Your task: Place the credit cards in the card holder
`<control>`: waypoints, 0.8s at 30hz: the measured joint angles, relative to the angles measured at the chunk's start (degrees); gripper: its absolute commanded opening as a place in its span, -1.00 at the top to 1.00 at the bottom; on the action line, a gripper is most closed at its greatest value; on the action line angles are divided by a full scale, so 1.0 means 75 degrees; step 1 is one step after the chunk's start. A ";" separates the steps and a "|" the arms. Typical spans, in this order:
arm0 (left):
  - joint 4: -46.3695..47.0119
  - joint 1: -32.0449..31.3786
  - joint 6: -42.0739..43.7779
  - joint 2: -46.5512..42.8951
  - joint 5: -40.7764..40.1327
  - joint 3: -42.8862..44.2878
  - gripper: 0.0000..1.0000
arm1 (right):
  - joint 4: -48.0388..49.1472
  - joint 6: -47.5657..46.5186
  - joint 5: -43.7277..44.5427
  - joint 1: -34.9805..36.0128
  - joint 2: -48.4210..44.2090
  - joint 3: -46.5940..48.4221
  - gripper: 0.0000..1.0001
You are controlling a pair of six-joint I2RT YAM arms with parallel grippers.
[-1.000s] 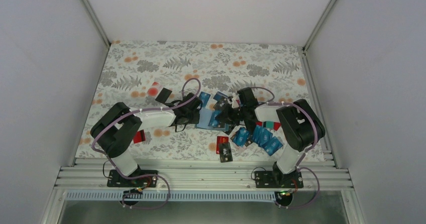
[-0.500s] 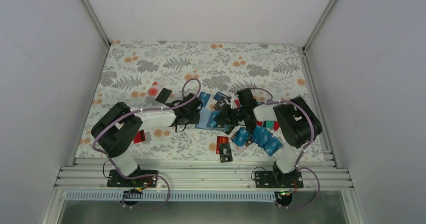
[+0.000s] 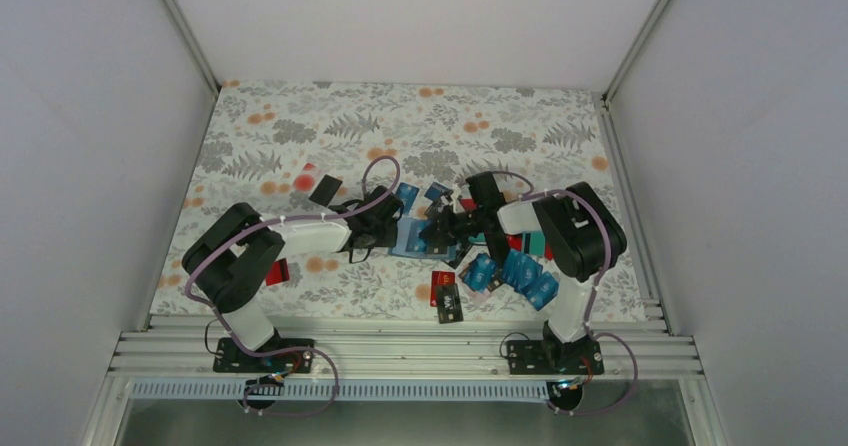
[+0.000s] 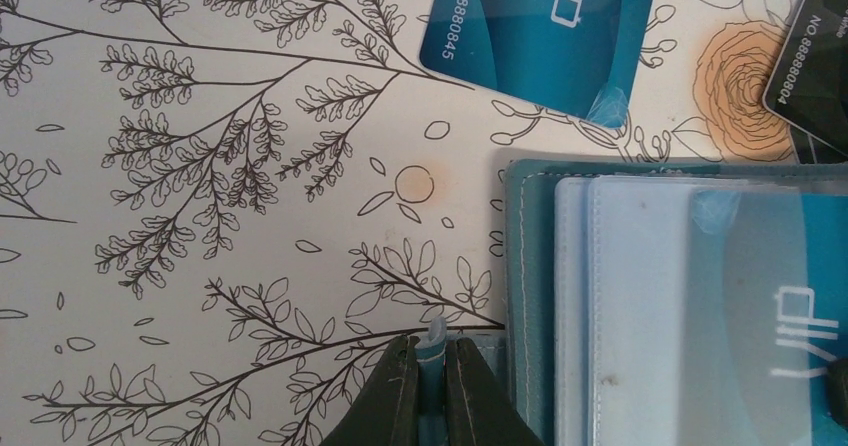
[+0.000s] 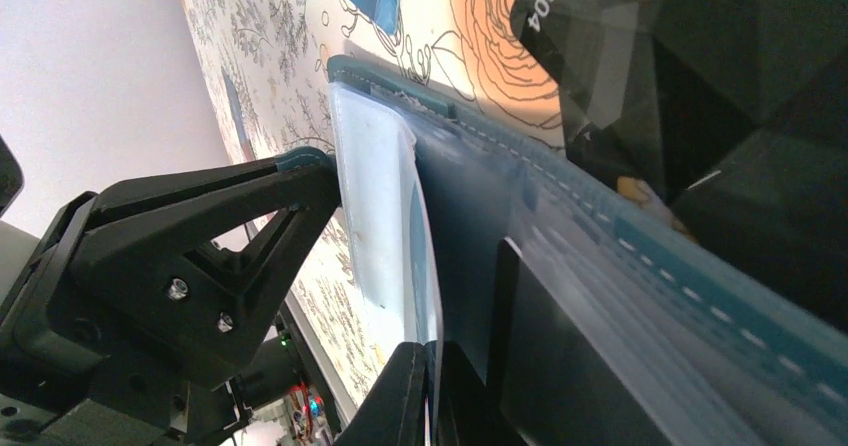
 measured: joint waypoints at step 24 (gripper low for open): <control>-0.0055 -0.0003 0.0006 0.0087 -0.0140 0.0067 0.95 | -0.1195 -0.0933 -0.0254 0.0111 0.0440 0.0933 0.91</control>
